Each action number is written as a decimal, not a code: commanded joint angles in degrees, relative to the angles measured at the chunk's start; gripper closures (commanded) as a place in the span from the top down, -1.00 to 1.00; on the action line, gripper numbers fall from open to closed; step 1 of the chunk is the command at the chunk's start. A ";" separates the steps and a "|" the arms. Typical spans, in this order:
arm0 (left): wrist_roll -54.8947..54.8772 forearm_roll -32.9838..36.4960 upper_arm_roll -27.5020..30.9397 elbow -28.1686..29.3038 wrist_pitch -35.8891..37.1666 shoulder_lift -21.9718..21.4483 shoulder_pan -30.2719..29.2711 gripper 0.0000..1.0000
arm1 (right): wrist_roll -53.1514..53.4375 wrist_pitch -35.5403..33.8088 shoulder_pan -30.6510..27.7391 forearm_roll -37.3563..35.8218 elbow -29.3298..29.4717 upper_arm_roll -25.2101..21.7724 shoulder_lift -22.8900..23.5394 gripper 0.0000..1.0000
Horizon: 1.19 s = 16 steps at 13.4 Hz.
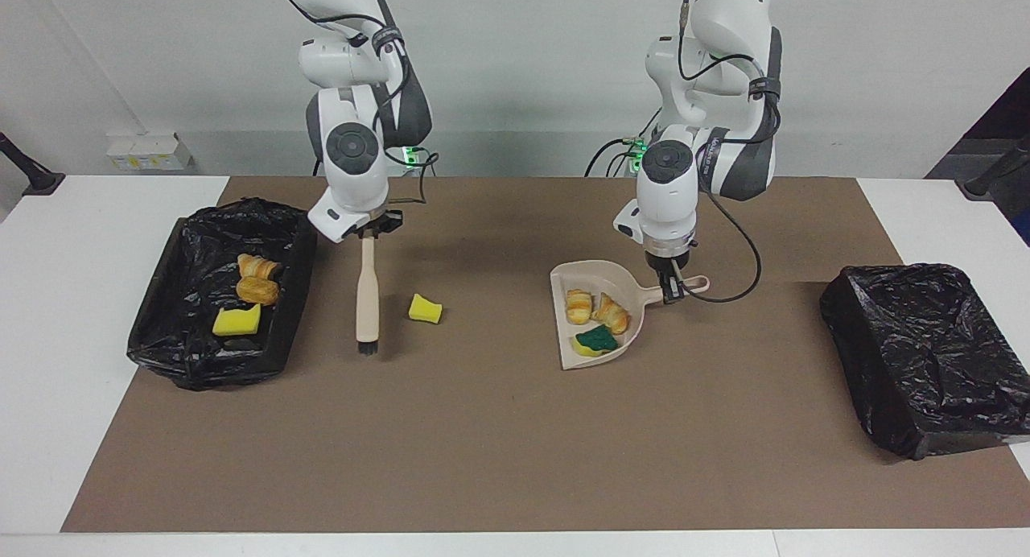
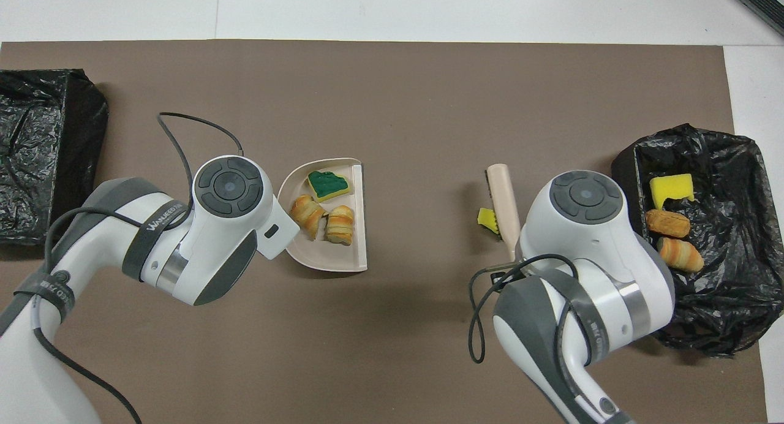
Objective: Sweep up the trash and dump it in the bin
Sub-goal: 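Sweep the last yellow sponge piece into the dustpan with the right gripper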
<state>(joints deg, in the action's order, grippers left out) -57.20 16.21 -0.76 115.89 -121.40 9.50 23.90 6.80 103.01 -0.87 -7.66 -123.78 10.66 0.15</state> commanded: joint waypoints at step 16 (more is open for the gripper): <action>3.86 0.58 -0.47 1.98 -0.95 -1.77 2.12 -1.00 | 11.75 21.71 23.37 33.75 -4.98 1.47 5.82 -1.00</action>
<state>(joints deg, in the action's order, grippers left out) -52.85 16.21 -1.50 115.91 -121.52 9.47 26.69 18.22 124.24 22.01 23.18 -129.88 12.02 4.76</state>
